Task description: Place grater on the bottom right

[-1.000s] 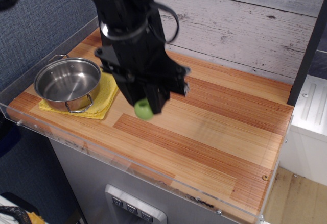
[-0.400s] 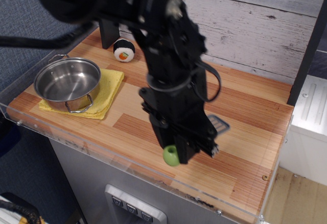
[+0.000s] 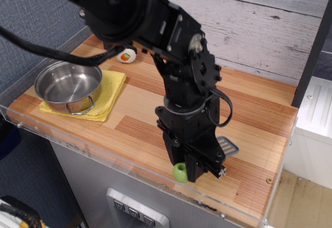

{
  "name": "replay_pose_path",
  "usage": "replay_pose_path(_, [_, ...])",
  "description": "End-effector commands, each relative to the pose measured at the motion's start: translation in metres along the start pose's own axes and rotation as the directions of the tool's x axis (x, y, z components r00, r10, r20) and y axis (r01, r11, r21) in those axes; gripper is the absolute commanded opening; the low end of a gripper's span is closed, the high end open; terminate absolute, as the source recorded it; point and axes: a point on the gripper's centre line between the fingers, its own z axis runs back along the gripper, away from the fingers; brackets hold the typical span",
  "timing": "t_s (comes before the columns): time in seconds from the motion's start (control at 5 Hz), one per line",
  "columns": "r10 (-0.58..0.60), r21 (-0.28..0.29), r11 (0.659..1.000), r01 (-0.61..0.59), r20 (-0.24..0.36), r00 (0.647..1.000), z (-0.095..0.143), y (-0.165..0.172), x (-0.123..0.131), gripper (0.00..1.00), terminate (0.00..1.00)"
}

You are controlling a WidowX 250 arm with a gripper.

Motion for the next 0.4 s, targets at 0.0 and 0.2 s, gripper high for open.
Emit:
replay_pose_path(0.0, [-0.074, 0.004, 0.997, 0.074, 0.07, 0.995, -0.0014, 0.004, 0.0066, 0.0, 0.0])
replay_pose_path(0.2, [-0.075, 0.007, 0.997, 0.075, 0.056, 0.996, -0.0055, 0.0031, 0.0039, 0.0, 0.0])
